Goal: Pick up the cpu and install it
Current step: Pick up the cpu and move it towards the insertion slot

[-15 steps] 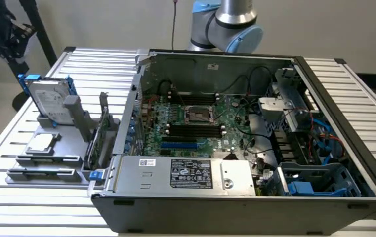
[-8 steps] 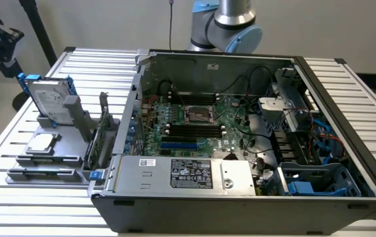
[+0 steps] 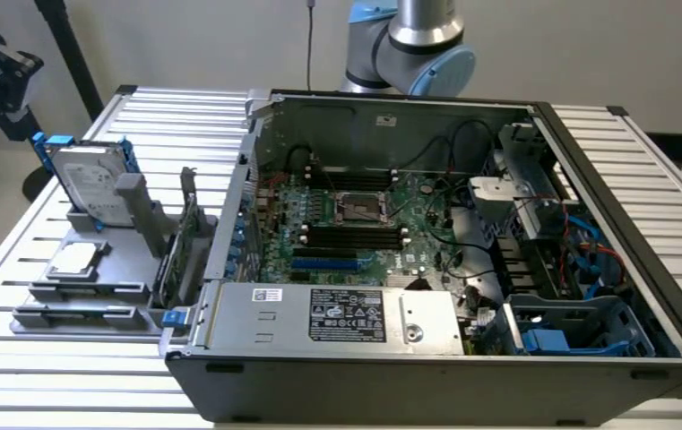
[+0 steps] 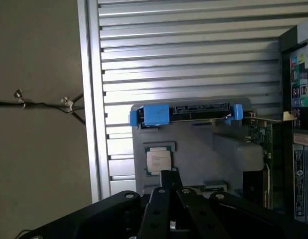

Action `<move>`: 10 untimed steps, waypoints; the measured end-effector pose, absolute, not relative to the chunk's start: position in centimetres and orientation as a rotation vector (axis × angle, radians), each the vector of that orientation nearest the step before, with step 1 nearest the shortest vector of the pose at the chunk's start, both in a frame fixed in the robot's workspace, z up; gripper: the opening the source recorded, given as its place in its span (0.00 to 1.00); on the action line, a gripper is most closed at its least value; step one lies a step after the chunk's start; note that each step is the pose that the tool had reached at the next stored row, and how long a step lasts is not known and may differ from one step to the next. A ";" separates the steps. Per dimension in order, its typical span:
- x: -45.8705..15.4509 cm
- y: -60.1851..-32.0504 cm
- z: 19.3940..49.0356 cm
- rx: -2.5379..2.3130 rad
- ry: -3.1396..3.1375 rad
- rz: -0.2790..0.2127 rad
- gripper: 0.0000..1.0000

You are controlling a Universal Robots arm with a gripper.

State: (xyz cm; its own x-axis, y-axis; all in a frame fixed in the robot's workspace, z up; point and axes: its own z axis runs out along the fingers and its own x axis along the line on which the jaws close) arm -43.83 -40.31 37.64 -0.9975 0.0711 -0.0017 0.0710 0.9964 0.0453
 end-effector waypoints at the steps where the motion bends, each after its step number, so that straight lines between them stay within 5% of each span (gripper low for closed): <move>1: -43.8 -40.3 37.6 0.112 3.136 0.071 0.11; 7: -43.8 -40.3 37.6 0.112 3.136 0.071 0.12; 10: -43.8 -40.3 37.6 0.112 3.135 0.071 0.24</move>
State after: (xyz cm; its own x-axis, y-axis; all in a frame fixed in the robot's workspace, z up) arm -43.83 -40.31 37.63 -0.9975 0.0711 -0.0017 0.0710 0.9964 0.0453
